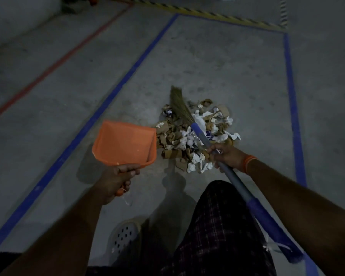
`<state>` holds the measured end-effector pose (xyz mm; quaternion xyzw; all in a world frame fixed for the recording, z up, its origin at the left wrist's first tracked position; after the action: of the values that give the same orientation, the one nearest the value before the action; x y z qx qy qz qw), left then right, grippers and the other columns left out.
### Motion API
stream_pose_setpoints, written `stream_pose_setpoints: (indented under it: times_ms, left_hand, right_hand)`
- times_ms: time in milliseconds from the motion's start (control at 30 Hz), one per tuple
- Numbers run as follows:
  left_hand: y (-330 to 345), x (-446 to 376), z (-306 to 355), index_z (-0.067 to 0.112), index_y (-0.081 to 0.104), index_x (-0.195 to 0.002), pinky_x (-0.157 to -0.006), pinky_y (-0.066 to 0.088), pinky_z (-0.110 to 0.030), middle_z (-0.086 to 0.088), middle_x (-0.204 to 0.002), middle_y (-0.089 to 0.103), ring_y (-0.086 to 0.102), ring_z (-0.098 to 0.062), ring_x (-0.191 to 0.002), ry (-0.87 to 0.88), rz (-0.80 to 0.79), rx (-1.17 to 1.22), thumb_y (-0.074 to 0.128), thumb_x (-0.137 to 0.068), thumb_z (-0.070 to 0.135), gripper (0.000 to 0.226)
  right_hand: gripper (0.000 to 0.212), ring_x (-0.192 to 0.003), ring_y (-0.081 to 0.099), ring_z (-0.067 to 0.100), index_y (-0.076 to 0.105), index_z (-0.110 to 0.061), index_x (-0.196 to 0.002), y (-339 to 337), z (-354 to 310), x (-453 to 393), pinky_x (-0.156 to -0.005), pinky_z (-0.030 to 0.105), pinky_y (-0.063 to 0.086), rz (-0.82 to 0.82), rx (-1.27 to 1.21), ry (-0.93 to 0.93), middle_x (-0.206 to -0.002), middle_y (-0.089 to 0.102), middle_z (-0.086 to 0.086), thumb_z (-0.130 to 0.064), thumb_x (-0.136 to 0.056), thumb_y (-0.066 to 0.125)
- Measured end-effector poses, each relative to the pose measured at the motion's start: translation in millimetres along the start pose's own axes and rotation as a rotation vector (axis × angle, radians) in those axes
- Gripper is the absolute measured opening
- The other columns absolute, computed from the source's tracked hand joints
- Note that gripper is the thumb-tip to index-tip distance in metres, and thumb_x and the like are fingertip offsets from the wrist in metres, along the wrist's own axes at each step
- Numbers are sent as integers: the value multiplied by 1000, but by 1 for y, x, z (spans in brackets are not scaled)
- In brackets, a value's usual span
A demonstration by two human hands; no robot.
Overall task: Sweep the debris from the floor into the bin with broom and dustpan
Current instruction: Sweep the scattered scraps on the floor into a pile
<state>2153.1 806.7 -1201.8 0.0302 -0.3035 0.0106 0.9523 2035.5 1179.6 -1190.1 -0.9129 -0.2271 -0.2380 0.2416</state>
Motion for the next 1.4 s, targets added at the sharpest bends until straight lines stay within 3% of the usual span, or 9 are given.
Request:
stream_pose_setpoints:
  times_ms: [300,433,533,633,833,967,1167,1267,1400]
  left_hand:
    - [6,2,-4,13,70,-118,-48,28,-19,-12,-112,70,46,-5,-52,16,27,10,59,-99,6,24]
    - [8,4,-16,15,70,-120,-57,29,-27,-10,-118,71,47,-6,-55,12,15,29,60,-98,7,25]
    - [10,2,-21,16,71,-118,-60,27,-28,-11,-118,71,47,-7,-56,12,24,43,60,-98,8,24]
    - [15,3,-21,16,71,-118,-58,28,-28,-11,-117,71,47,-8,-56,27,24,44,61,-98,9,24]
    - [19,6,-21,20,75,-113,-58,28,-26,-11,-115,71,47,-8,-56,41,18,53,66,-95,13,21]
    - [20,7,-11,23,76,-111,-50,30,-21,-13,-109,65,47,-8,-56,45,21,7,74,-89,25,22]
    - [26,11,3,15,70,-120,-40,29,-17,-9,-118,71,46,-4,-53,65,46,-1,57,-100,9,25]
    - [25,13,2,15,69,-121,-39,30,-18,-8,-118,72,46,-5,-54,63,46,7,58,-99,8,25]
    - [21,10,-6,15,69,-122,-40,30,-19,-7,-118,72,46,-7,-55,52,55,29,59,-99,9,25]
  right_hand:
    - [43,-69,68,34,60,-15,-117,3,10,-5,-60,35,57,-22,-144,61,-108,56,18,10,-83,52]
    - [30,-71,63,32,62,-6,-108,1,15,-12,-63,35,53,11,-212,74,-94,60,24,6,-81,59]
    - [19,-55,62,23,63,-8,-85,-13,4,-19,-56,33,52,135,-28,-13,-72,65,19,-20,-80,76]
    - [13,-54,62,12,60,-13,-82,-13,-6,-25,-63,41,56,103,173,-78,-72,64,8,-15,-83,73]
    - [72,-81,70,44,37,-42,-136,-12,10,-26,-67,44,58,-56,-26,138,-112,56,24,10,-89,50]
    - [80,-83,71,42,34,-42,-143,-11,3,-25,-61,40,57,-70,-20,131,-114,53,23,12,-86,48]
    - [24,-88,68,35,65,-15,-102,-25,-3,-31,-73,43,59,103,160,82,-104,67,17,-22,-81,74]
    - [37,-83,61,24,63,-14,-89,-30,-13,-32,-72,32,47,200,419,56,-91,63,7,-48,-80,72]
    - [25,-71,65,27,60,-10,-79,-31,-5,-45,-69,36,53,202,363,88,-79,67,13,-32,-86,68]
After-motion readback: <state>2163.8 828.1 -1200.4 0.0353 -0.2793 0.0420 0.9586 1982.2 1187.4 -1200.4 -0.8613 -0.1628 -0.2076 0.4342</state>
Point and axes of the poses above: each hand's wrist, its own x-axis away from the middle knuckle, its own y-axis out of the palm, z = x × y, the point moved 10 cm from there along -x, towards the middle knuckle
